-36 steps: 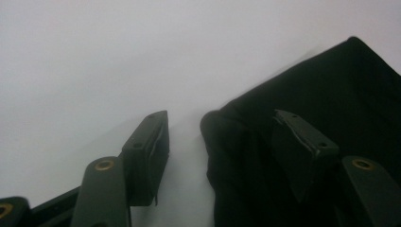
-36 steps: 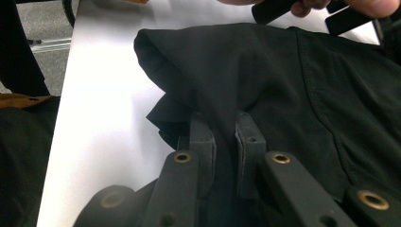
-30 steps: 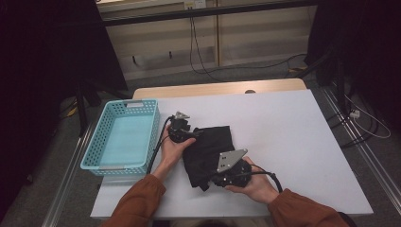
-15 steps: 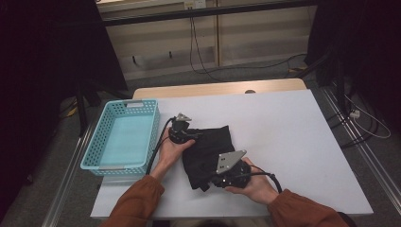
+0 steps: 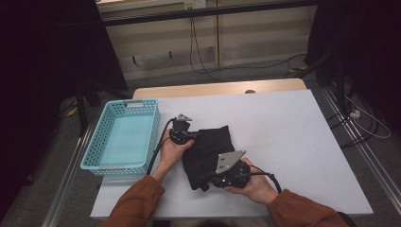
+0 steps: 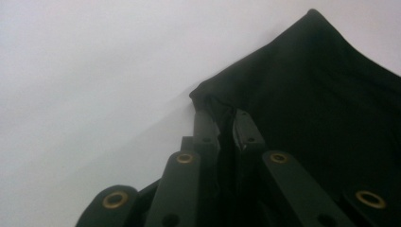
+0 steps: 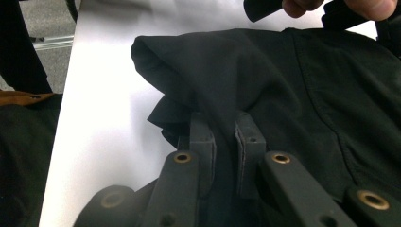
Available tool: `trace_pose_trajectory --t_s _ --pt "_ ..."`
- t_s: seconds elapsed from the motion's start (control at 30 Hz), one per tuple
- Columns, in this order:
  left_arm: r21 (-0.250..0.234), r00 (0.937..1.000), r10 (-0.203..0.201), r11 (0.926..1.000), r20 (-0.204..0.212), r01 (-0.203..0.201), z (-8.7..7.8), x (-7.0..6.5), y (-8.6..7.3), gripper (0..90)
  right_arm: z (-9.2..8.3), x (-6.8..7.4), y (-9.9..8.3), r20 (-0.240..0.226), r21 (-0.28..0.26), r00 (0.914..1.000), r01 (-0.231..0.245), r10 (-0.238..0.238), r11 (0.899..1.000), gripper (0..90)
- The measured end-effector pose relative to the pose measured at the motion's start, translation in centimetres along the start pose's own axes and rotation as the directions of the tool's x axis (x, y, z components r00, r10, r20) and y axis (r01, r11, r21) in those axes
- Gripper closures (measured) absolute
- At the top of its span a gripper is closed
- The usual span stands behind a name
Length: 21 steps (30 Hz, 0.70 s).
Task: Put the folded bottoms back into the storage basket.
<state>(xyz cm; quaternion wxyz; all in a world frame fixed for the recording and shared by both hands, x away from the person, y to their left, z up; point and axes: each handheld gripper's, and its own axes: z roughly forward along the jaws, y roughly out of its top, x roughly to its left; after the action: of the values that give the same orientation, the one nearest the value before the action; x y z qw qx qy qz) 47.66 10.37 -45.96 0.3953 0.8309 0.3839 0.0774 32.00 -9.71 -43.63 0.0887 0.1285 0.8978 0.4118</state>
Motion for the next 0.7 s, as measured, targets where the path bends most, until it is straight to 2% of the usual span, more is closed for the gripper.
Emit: trace_pose_trajectory --t_s 0.13,0.23,0.37,0.5,0.6,0.7 --pt "-0.040 0.9988 -0.047 0.9981 0.011 0.048 -0.1 0.4 -0.1 83.7 -0.2 -0.1 0.0 0.005 -0.011 1.0000 -0.007 0.007 1.000 81.4" --pt "-0.066 0.9959 -0.088 0.9938 0.020 0.089 -0.3 0.8 0.0 83.7 -0.4 -0.2 0.0 0.008 -0.020 0.9999 -0.014 0.014 1.000 81.4" --pt "-0.109 0.9948 -0.101 0.9888 0.018 0.102 -0.8 0.7 0.4 83.8 -0.6 -0.3 0.1 0.018 -0.033 0.9997 -0.018 0.019 0.999 81.4" --pt "-0.162 0.9922 -0.120 0.9790 0.035 0.124 -1.2 0.6 0.8 83.8 -0.7 -0.2 0.3 0.030 -0.050 0.9993 -0.022 0.024 0.999 81.4" --pt "-0.170 0.9919 -0.122 0.9773 0.036 0.126 -1.3 0.5 0.9 83.8 -0.8 -0.2 0.4 0.032 -0.061 0.9991 -0.026 0.028 0.998 81.4" --pt "-0.189 0.9905 -0.131 0.9725 0.041 0.137 -1.9 0.7 1.4 83.8 -0.9 -0.2 0.5 0.035 -0.078 0.9989 -0.027 0.030 0.997 81.4"
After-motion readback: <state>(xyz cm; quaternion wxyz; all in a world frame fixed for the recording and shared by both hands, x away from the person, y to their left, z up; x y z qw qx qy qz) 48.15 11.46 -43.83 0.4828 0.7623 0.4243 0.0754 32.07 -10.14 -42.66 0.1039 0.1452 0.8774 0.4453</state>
